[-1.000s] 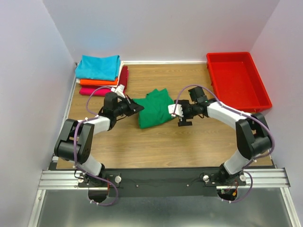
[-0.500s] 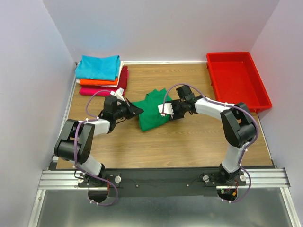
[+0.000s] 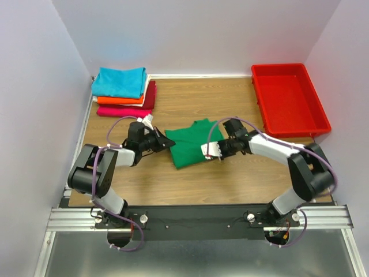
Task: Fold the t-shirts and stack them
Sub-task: Neatly place the folded tshirt to the corner
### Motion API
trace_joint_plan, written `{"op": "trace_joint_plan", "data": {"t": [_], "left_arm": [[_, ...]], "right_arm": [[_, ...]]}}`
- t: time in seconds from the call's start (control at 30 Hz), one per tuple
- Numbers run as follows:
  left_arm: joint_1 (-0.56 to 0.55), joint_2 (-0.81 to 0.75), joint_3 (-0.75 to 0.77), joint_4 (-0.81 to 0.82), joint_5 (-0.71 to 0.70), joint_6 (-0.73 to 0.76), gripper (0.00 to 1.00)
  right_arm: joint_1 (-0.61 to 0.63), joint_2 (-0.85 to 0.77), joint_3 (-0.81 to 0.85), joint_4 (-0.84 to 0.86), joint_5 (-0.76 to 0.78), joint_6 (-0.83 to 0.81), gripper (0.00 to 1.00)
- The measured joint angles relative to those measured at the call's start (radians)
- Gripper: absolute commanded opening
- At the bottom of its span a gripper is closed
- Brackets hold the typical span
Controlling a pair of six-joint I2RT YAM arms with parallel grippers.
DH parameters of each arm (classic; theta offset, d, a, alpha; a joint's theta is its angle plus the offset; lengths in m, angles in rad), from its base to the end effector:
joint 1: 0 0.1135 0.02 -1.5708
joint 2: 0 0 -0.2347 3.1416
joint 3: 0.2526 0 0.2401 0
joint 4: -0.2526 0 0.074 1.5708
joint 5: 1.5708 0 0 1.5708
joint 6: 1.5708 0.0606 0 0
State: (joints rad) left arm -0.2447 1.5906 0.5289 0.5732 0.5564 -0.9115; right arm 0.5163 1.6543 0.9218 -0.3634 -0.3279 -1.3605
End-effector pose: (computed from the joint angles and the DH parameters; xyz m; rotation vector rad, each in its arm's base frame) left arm 0.2844 -0.1040 0.1155 -0.3636 2.2053 -1.2504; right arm 0.2622 0.1713 0.1197 -2.1383 1.4391 0.1333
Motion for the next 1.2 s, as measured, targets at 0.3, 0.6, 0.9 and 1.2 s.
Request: {"op": "trace_joint_plan", "data": {"t": [0.3, 0.6, 0.9, 1.2], "left_arm": [[-0.055, 0.032, 0.008, -0.105, 0.034, 0.087, 0.46], [-0.051, -0.107, 0.037, -0.279, -0.05, 0.208, 0.75], [-0.052, -0.055, 0.045, -0.299, -0.035, 0.246, 0.84], [-0.107, 0.104, 0.18, -0.251, 0.02, 0.207, 0.84]], "right_arm": [[0.014, -0.295, -0.201, -0.188, -0.05, 0.114, 0.56], [-0.013, -0.291, -0.008, -0.25, -0.078, 0.444, 0.7], [-0.242, -0.107, 0.24, -0.241, -0.222, 0.71, 0.73], [-0.275, 0.046, 0.296, -0.207, -0.277, 0.883, 0.72]]}}
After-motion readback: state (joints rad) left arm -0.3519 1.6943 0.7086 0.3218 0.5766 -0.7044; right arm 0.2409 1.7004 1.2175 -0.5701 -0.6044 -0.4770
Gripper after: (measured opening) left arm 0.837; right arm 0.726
